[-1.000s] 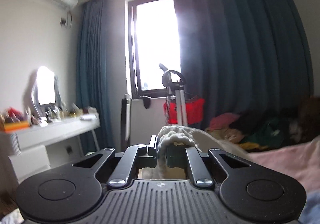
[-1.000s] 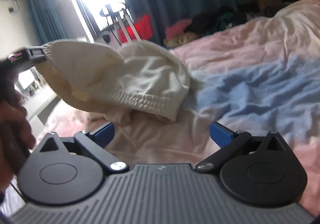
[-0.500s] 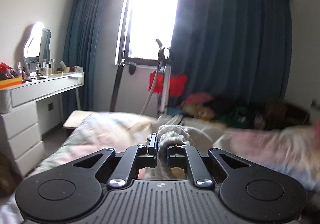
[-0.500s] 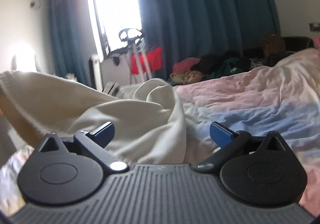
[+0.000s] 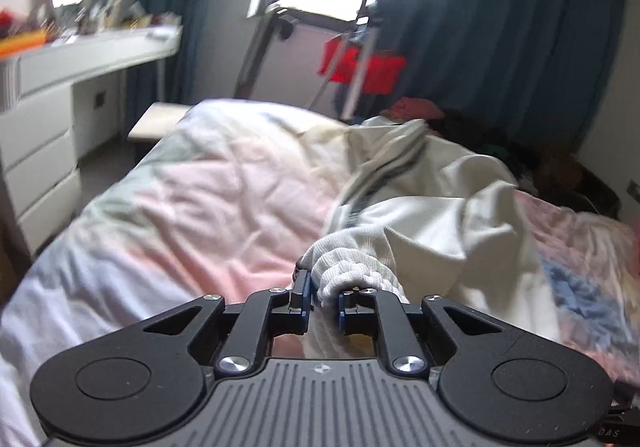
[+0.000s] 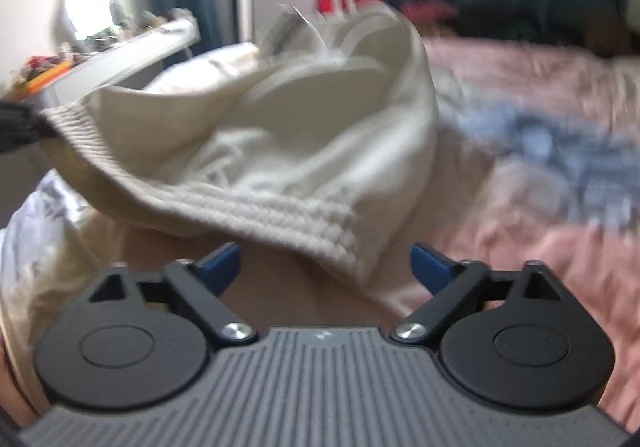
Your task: Fold clothes
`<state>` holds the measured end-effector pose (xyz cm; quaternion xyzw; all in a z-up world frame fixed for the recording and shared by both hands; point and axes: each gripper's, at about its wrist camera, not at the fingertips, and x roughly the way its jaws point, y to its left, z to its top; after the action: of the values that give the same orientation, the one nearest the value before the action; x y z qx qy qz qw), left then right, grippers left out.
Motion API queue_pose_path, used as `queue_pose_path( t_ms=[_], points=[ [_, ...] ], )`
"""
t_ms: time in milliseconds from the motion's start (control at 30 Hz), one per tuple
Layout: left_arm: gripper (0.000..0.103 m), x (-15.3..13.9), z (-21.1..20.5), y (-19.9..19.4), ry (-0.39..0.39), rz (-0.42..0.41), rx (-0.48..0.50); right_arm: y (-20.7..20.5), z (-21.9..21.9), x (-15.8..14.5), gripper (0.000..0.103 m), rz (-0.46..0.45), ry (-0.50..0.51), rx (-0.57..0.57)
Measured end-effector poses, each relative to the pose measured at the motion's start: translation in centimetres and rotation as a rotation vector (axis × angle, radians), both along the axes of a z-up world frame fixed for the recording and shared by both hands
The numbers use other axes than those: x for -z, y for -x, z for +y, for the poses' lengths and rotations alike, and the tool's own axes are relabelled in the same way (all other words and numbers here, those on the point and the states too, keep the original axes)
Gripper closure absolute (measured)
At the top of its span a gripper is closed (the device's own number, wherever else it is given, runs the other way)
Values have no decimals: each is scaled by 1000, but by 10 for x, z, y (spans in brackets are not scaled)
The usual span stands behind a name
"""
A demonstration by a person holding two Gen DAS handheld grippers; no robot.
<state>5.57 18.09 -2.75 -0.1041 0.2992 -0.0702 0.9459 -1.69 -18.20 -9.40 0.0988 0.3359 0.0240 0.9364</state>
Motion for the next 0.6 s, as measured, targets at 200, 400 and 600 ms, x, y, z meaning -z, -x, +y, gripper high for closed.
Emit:
queue_pose_path(
  t_ms=[200, 400, 600],
  points=[
    [89, 2, 9, -10, 54, 19, -9, -14, -16, 11, 34, -51, -150, 77],
    [88, 3, 11, -14, 78, 40, -9, -9, -26, -8, 39, -191, -175, 146],
    [86, 2, -3, -10, 19, 25, 29, -17, -49, 7, 39, -98, -285, 190]
  ],
)
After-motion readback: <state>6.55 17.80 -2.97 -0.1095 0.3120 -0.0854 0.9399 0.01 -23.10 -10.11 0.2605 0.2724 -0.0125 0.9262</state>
